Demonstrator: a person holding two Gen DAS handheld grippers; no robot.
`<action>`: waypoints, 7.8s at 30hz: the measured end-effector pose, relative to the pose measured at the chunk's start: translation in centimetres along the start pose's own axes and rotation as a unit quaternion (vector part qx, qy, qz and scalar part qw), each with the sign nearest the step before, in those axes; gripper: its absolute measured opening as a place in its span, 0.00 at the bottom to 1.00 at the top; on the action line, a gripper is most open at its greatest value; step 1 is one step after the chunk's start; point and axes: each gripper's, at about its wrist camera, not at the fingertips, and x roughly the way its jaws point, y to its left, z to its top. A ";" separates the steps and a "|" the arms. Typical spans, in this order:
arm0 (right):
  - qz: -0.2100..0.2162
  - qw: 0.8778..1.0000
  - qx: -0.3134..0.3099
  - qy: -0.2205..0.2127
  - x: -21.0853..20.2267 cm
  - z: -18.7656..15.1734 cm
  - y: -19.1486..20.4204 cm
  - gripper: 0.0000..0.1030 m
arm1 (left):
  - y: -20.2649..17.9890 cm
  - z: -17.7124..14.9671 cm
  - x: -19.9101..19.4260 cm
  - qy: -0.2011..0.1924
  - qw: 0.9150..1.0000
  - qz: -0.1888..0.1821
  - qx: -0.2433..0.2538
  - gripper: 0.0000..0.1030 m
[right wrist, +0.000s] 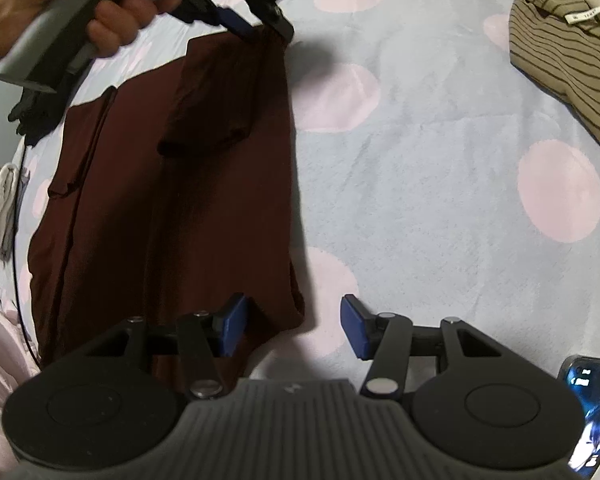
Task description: Fold clothes
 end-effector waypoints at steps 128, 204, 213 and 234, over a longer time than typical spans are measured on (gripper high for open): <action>-0.034 0.919 -0.381 -0.092 10.1 -5.7 37.3 0.42 | 35.3 -24.1 -12.1 -0.132 0.981 -0.095 -0.106 0.30; -0.058 0.962 -0.230 -0.138 0.2 -12.6 17.7 0.45 | 12.0 -31.6 -15.9 -0.202 0.968 0.016 0.147 0.36; -0.111 0.935 -0.281 -0.183 4.4 -14.0 20.7 0.45 | 8.1 -37.4 -12.4 -0.202 0.954 0.110 0.190 0.40; -0.214 0.913 -0.298 -0.181 3.6 -13.9 19.1 0.11 | 6.5 -40.5 -10.4 -0.243 0.918 0.156 0.273 0.38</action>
